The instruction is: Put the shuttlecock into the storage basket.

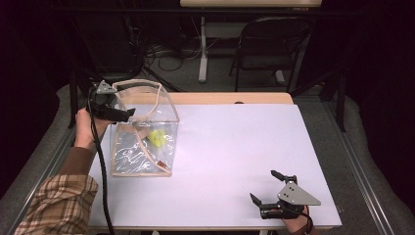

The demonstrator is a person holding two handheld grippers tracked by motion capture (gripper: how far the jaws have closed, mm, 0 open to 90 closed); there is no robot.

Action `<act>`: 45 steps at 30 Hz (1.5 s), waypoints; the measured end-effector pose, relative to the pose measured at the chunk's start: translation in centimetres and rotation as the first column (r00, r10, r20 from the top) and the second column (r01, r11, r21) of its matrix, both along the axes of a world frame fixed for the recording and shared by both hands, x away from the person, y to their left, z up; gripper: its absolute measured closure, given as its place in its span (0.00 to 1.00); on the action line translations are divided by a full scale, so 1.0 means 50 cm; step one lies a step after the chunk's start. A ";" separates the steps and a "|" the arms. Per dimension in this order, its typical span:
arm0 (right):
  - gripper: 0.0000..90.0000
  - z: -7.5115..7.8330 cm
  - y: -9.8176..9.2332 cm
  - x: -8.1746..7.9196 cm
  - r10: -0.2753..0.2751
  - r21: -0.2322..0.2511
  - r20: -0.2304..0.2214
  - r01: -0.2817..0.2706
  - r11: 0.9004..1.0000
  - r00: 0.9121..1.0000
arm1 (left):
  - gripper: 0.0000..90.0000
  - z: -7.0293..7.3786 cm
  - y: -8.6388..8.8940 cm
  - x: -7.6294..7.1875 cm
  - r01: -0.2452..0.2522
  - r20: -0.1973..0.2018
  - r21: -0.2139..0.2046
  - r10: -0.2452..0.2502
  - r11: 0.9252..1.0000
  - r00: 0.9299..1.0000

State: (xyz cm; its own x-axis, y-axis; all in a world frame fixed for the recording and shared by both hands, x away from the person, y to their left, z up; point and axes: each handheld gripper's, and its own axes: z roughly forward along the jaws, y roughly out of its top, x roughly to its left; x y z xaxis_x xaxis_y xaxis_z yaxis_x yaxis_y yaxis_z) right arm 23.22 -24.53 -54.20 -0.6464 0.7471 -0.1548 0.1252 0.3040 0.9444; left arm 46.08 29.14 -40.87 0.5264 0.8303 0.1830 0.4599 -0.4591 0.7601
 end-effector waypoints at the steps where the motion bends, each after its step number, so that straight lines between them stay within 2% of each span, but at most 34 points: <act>1: 0.02 0.000 0.000 0.000 -0.001 0.001 -0.001 0.001 1.000 1.000 | 0.02 0.003 0.002 -0.004 -0.001 0.000 -0.003 0.001 1.000 1.000; 16: 0.02 -0.001 -0.002 0.000 -0.002 0.004 -0.002 0.002 1.000 1.000 | 0.00 0.018 0.010 -0.068 0.007 0.030 -0.046 -0.005 0.999 1.000; 22: 0.02 -0.002 -0.004 0.001 -0.002 0.006 -0.005 0.002 1.000 1.000 | 0.00 0.025 0.006 -0.111 0.020 0.066 -0.059 -0.016 0.998 0.998; 23: 0.02 -0.002 -0.004 0.001 -0.002 0.006 -0.005 0.002 1.000 1.000 | 0.00 0.025 0.006 -0.111 0.020 0.066 -0.059 -0.016 0.998 0.998; 34: 0.02 -0.001 -0.003 0.001 0.001 0.006 -0.005 -0.001 1.000 1.000 | 0.00 0.011 -0.013 -0.166 0.045 0.102 -0.052 -0.040 0.998 0.994; 45: 0.02 -0.001 0.000 0.002 0.001 0.002 -0.003 -0.001 1.000 1.000 | 0.00 -0.011 -0.038 -0.212 0.080 0.118 -0.045 -0.075 0.996 0.990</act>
